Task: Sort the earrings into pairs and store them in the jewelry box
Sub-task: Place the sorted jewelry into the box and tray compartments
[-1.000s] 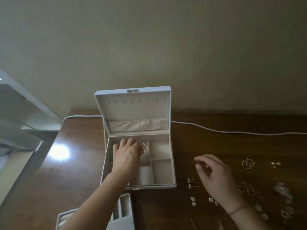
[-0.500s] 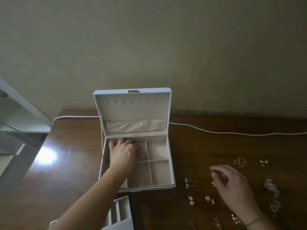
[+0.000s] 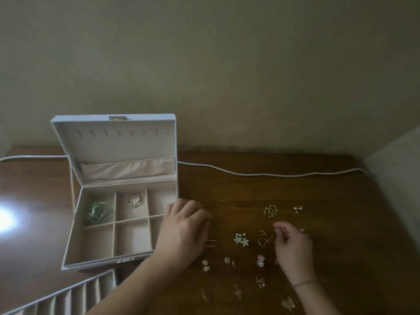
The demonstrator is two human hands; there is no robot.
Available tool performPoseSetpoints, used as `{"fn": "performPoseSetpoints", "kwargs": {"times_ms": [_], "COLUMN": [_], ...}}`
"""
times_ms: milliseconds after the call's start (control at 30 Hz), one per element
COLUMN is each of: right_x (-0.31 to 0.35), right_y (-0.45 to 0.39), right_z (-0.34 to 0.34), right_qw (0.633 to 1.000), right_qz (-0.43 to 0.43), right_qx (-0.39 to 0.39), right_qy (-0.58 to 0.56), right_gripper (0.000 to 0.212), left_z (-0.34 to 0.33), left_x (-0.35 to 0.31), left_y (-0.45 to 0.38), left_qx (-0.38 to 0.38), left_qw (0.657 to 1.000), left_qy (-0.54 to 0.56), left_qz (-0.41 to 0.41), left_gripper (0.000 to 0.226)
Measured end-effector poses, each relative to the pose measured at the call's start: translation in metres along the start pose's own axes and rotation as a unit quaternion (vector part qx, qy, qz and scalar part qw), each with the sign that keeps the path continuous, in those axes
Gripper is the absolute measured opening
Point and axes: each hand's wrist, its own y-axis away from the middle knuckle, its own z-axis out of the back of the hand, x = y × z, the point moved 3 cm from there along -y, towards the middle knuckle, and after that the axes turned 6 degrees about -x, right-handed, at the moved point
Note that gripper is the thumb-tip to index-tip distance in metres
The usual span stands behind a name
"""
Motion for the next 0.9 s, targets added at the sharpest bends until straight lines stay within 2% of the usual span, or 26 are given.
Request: {"fn": "performPoseSetpoints", "kwargs": {"times_ms": [100,167,300,667,800,900], "right_x": [-0.008,-0.009,-0.006,-0.001,0.002,0.007], "right_y": [-0.02,-0.035,-0.065,-0.079,-0.079,-0.078], "right_z": [-0.004,-0.005,-0.01,-0.022,-0.022,-0.02], "right_qw": [1.0,1.0,0.996,0.991,0.991,0.989], "right_qz": [-0.011,-0.018,-0.038,0.038,0.02,0.012], "right_qx": [-0.001,0.006,0.068,0.104,0.117,0.138], "right_qy": [0.002,0.002,0.039,0.072,0.06,0.06], "right_gripper": [0.022,0.024,0.044,0.024,0.029,0.025], "left_z": [-0.042,-0.073,-0.123,-0.14,-0.13,-0.111], "left_x": [-0.051,-0.068,-0.08,-0.089,-0.088,-0.08], "left_y": [-0.014,-0.025,-0.04,-0.043,-0.045,-0.04], "left_qx": [0.128,0.201,0.279,0.289,0.31,0.284], "left_qw": [0.991,0.979,0.959,0.954,0.949,0.959], "left_qy": [0.01,0.002,-0.025,-0.078,-0.057,-0.026], "left_qz": [-0.047,-0.012,0.027,0.031,0.028,0.001], "left_gripper": [0.019,0.03,0.04,0.042,0.043,0.043]}}
